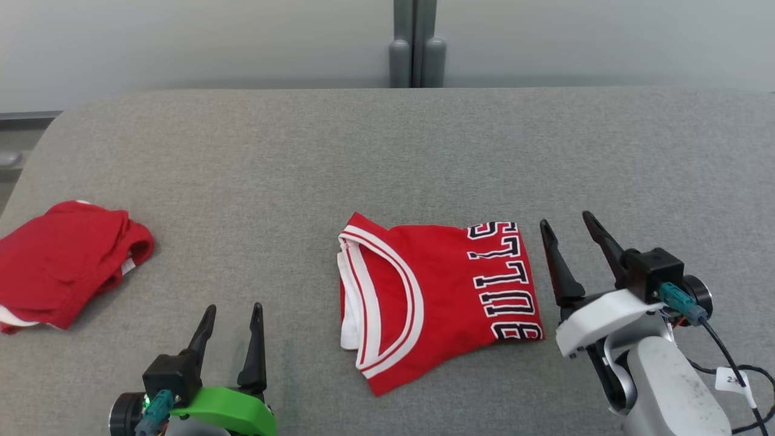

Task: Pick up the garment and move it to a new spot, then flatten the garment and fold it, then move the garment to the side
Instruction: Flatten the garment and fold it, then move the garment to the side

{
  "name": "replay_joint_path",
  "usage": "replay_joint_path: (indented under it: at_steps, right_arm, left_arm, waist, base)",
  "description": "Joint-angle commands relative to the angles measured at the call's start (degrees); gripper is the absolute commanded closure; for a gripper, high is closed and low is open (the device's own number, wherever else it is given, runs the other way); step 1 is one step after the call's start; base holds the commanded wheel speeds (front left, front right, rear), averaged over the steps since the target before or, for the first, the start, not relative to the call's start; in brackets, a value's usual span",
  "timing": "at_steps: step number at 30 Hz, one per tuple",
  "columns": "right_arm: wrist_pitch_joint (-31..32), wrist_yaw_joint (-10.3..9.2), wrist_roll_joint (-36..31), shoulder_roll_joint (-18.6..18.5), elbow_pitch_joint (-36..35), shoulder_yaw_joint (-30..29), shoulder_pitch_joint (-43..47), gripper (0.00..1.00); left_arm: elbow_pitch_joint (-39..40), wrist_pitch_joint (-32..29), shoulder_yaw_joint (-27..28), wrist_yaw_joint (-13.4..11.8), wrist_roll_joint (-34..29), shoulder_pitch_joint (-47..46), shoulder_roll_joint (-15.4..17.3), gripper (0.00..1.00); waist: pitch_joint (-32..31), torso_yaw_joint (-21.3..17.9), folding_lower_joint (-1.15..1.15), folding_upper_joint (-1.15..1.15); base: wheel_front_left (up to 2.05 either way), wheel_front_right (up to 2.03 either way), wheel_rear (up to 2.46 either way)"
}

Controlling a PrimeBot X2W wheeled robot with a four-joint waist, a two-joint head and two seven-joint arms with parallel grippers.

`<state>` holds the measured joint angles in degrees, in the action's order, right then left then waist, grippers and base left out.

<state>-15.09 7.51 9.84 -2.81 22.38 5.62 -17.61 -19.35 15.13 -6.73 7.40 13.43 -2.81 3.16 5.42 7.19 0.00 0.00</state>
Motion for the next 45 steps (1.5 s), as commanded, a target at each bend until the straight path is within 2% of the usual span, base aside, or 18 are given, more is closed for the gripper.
replay_joint_path:
  at_steps: [1, 5, 10, 20, 26, 31, 36, 45]
  right_arm:
    - [-0.09, -0.05, -1.46, -0.18, -0.53, -1.41, 1.79, 0.00]
    - [-0.09, -0.05, -3.10, -0.19, -1.07, -5.71, 5.43, 0.00]
    - [-0.09, -0.06, -4.03, -0.25, -0.34, -7.61, 9.01, 0.00]
    - [-0.09, -0.06, -3.49, -0.20, 1.27, -9.23, 13.23, 0.00]
    - [-0.09, -0.06, -2.93, -0.18, 1.58, -7.96, 11.18, 0.00]
    - [-0.09, -0.06, -0.18, -0.21, 3.39, -2.44, 5.96, 0.00]
    - [-0.09, -0.06, 3.27, -0.22, 9.47, 4.16, -1.02, 0.00]
    - [0.30, -0.06, 5.88, -0.19, 31.15, 8.93, -7.98, 0.00]
  left_arm:
    - [0.16, -0.01, 0.54, 0.15, -0.69, -0.22, 0.17, 0.00]
    - [0.64, -0.01, 1.13, 0.15, -1.45, 1.04, 0.32, 0.00]
    - [1.52, -0.01, 2.06, 0.15, -2.35, 3.09, 0.27, 0.00]
    - [2.87, -0.01, 1.88, 0.15, -3.35, 6.03, 0.04, 0.00]
    - [3.23, -0.01, 1.16, 0.15, -3.02, 5.13, -0.05, 0.00]
    - [2.87, -0.01, -0.19, 0.15, -2.36, 3.48, -0.03, 0.00]
    - [2.39, -0.01, -2.30, 0.15, -1.42, 1.76, 0.74, 0.00]
    - [1.77, -0.01, -4.21, 0.15, 0.20, 0.30, 1.20, 0.00]
  waist:
    - [-0.58, -2.64, 0.00, 0.00]
    - [-0.87, -4.58, 0.00, 0.00]
    - [-1.52, -6.30, 0.00, 0.00]
    - [-1.94, -6.55, 0.00, 0.00]
    - [-0.93, -5.95, 0.00, 0.00]
    - [0.85, -4.32, 0.00, 0.00]
    - [2.70, -1.30, 0.00, 0.00]
    - [3.93, 3.33, 0.00, 0.00]
  base:
    - [0.00, 0.00, 0.00]
    - [0.00, 0.00, 0.00]
    - [0.00, 0.00, 0.00]
    - [0.00, 0.00, 0.00]
    - [0.00, 0.00, 0.00]
    - [0.00, 0.00, 0.00]
    - [0.00, 0.00, 0.00]
    - [0.00, 0.00, 0.00]
